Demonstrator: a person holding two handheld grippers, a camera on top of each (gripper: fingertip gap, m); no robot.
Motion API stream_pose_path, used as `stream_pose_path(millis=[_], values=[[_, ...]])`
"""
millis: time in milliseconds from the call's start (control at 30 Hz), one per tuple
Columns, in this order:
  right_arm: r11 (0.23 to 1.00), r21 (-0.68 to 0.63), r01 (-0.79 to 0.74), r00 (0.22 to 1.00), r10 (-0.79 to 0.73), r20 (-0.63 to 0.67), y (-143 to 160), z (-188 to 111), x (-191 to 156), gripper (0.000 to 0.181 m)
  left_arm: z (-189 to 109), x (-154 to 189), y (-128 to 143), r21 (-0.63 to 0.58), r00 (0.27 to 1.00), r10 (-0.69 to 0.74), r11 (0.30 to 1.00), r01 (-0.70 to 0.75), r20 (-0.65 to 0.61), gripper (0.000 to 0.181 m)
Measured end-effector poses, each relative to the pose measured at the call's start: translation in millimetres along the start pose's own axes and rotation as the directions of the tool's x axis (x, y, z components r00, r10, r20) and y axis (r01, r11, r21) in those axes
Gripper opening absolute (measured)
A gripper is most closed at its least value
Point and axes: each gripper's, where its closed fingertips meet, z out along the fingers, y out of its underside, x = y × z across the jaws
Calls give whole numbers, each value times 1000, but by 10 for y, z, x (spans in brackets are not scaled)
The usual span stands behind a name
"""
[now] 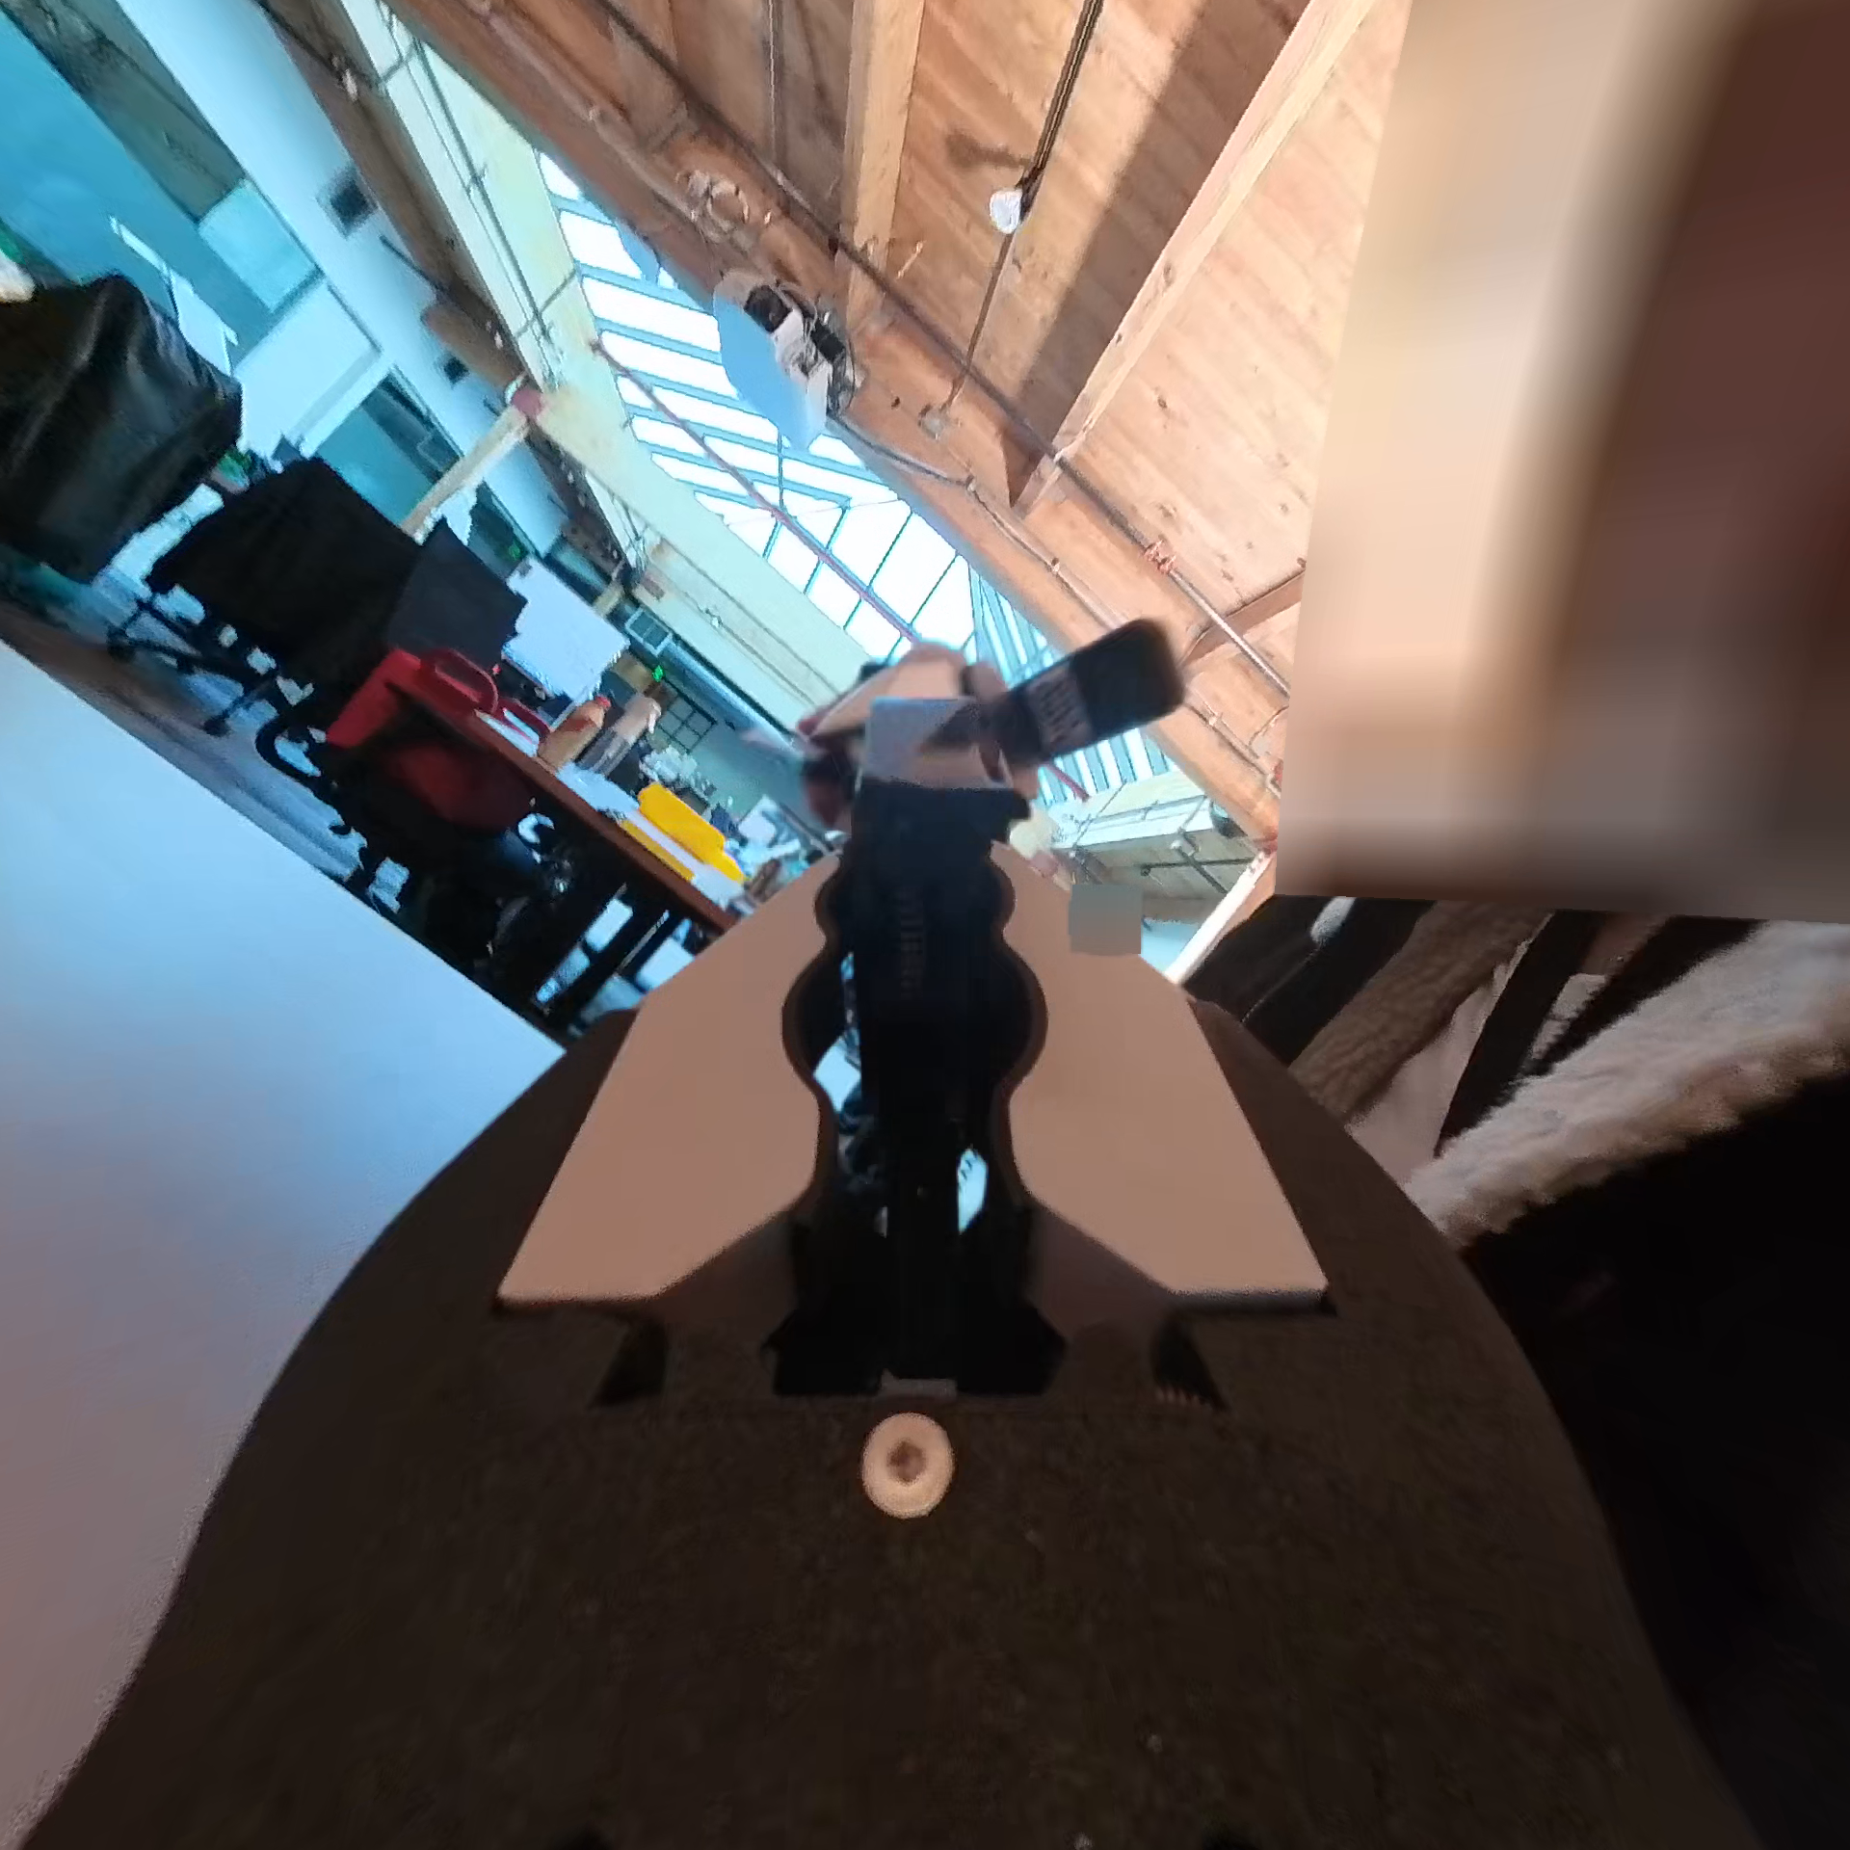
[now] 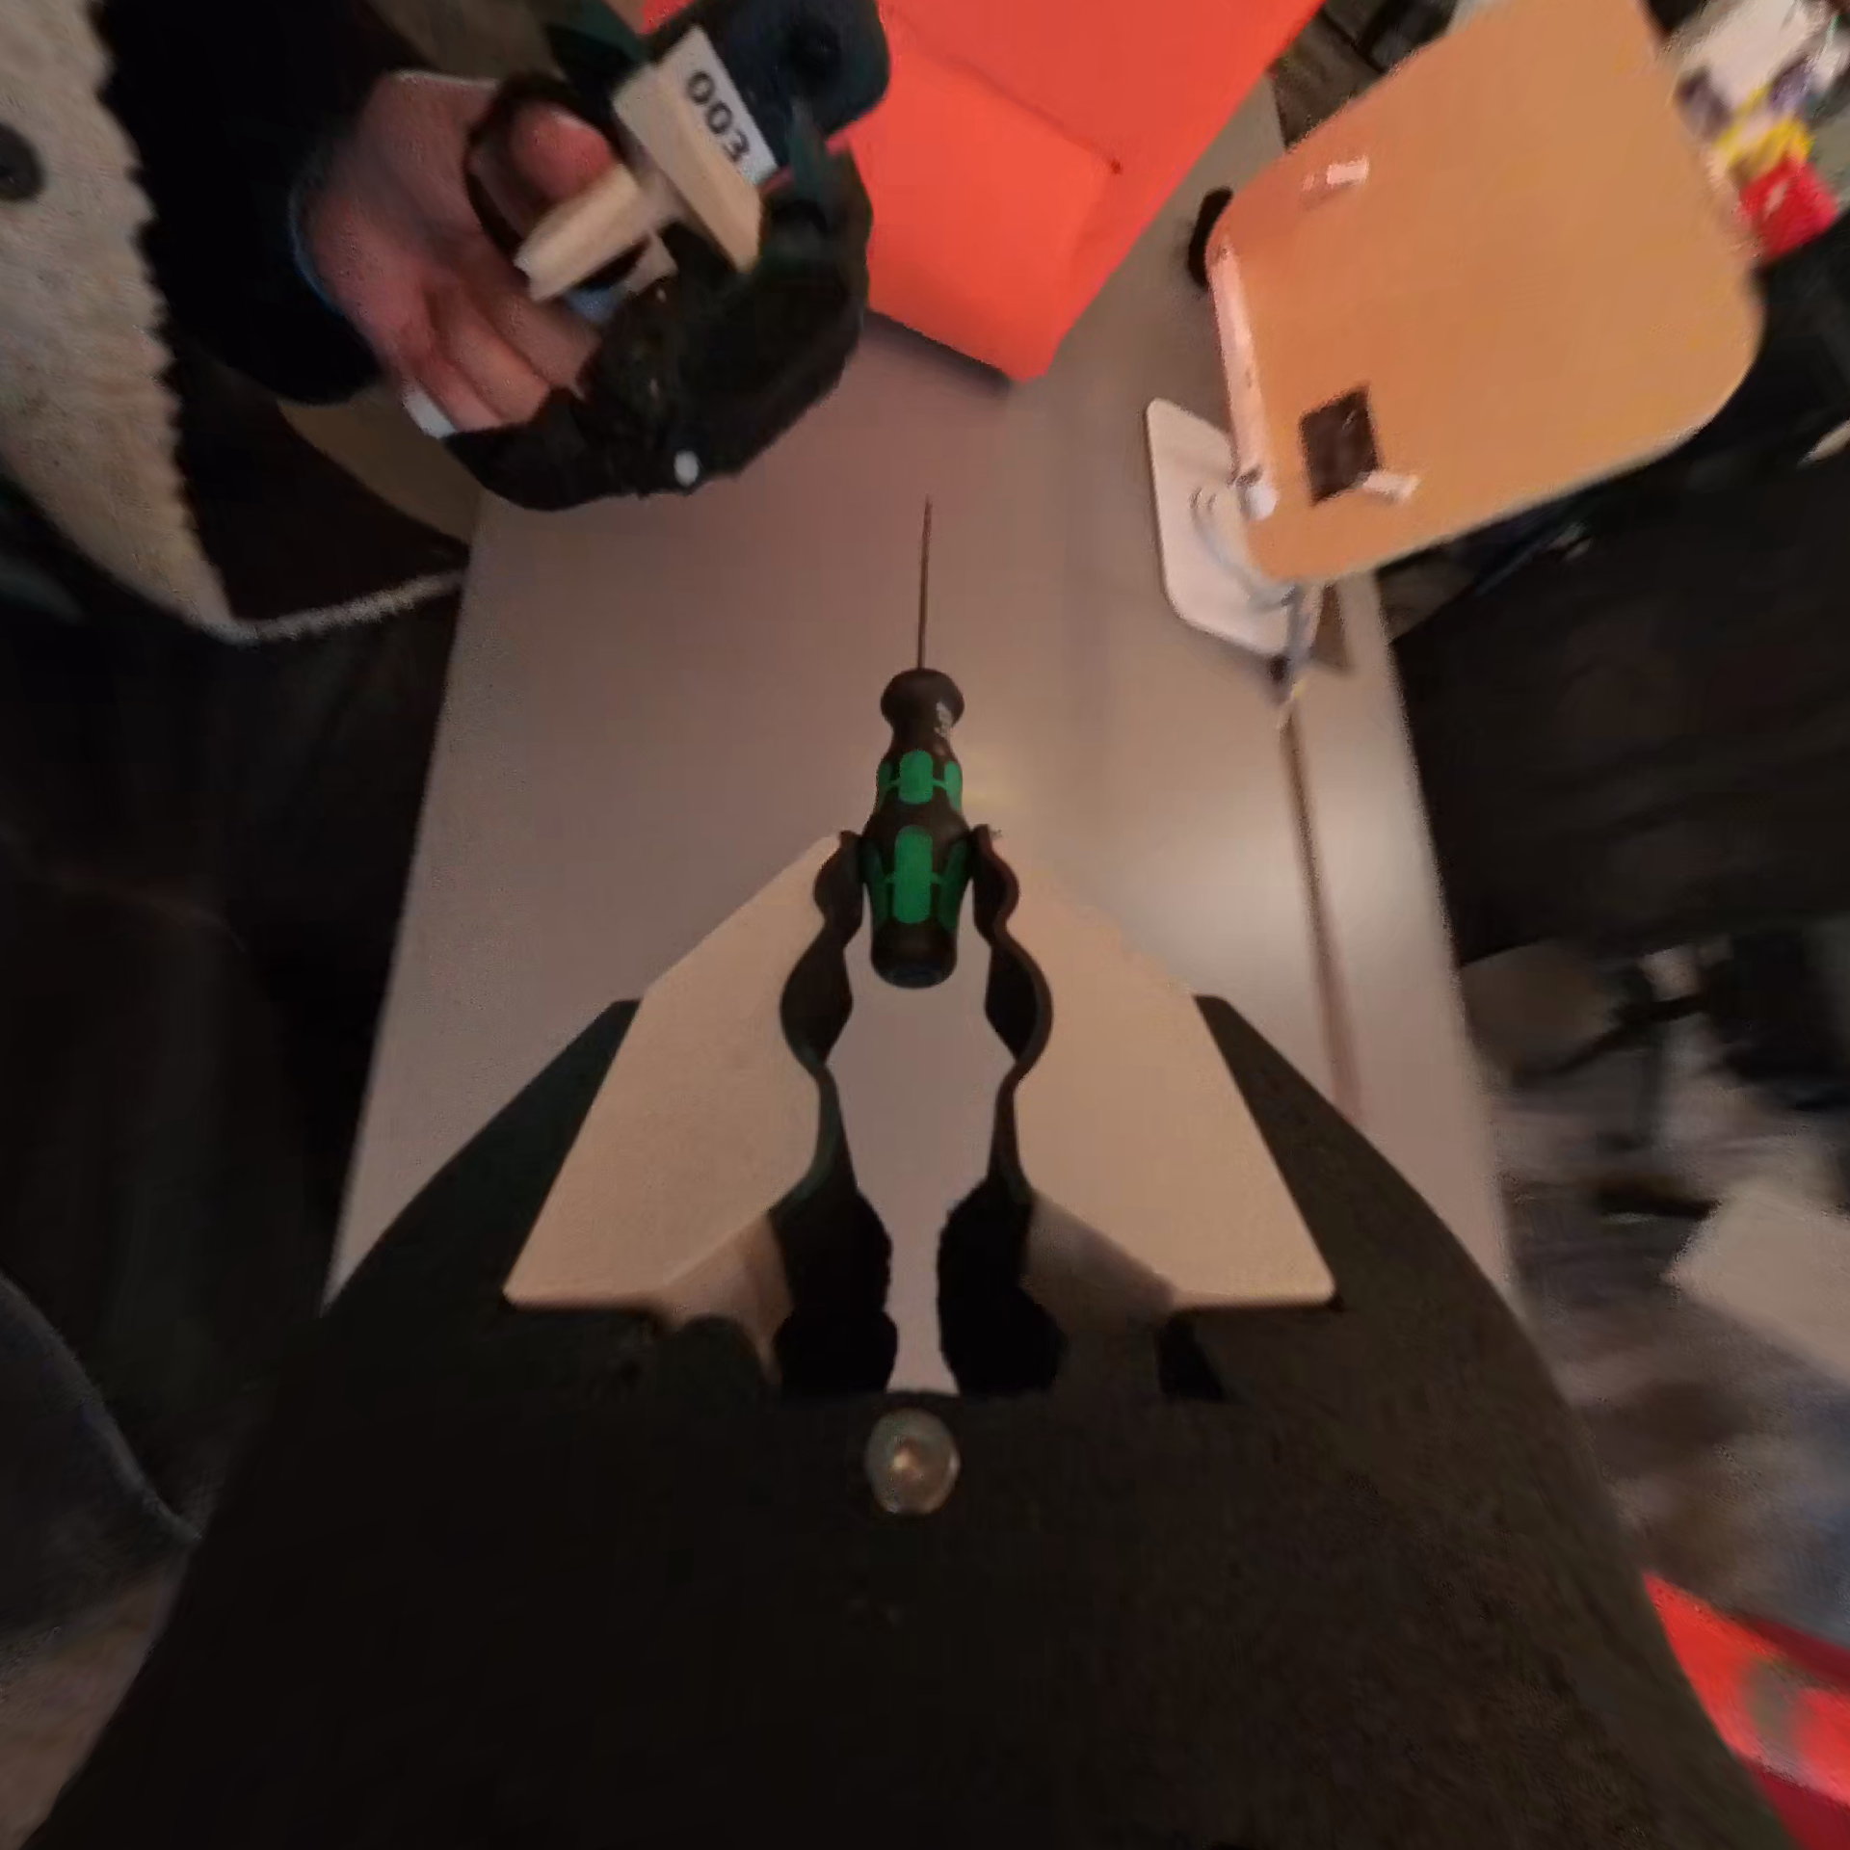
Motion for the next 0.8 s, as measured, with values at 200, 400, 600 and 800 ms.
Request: stream_pose_path(millis=[200, 400, 600, 800], values=[[911, -155, 381, 924, -374, 76, -169, -216, 33, 21, 57, -48, 178, -94, 997, -71, 993, 72, 18, 21], [920, -89, 383, 920, -371, 122, -226, -301, -123, 21, 79, -26, 242, -132, 996, -84, 988, 84, 8, 21], [925, -62, 374, 923, -365, 122, -286, -368, -171, 21, 116, 43, 334, -176, 996, -83, 981, 77, -26, 22], [925, -67, 373, 923, -363, 126, -259, -399, -202, 21, 139, 71, 374, -192, 995, -88, 978, 78, -45, 22]])
